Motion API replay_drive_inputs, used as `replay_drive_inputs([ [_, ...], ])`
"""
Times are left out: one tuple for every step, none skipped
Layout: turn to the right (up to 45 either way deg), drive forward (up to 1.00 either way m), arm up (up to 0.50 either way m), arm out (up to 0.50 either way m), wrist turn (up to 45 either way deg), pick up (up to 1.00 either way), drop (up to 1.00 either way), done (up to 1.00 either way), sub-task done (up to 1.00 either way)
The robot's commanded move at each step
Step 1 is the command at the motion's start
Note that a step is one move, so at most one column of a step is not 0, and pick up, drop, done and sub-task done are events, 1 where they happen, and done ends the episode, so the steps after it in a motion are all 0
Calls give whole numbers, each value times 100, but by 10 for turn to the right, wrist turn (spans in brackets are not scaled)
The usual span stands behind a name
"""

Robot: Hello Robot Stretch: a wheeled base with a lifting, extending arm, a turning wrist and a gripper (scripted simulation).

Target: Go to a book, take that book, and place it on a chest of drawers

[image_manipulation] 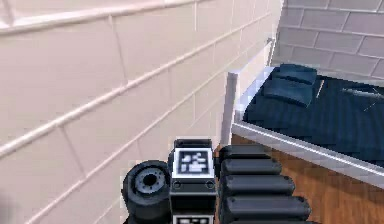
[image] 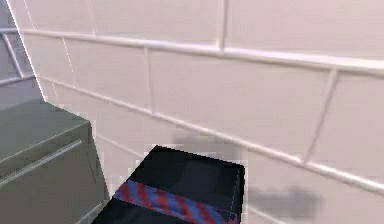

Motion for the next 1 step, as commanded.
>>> replay_drive_inputs([
  [-450,0,0,0,0,0,0,0,0],
])
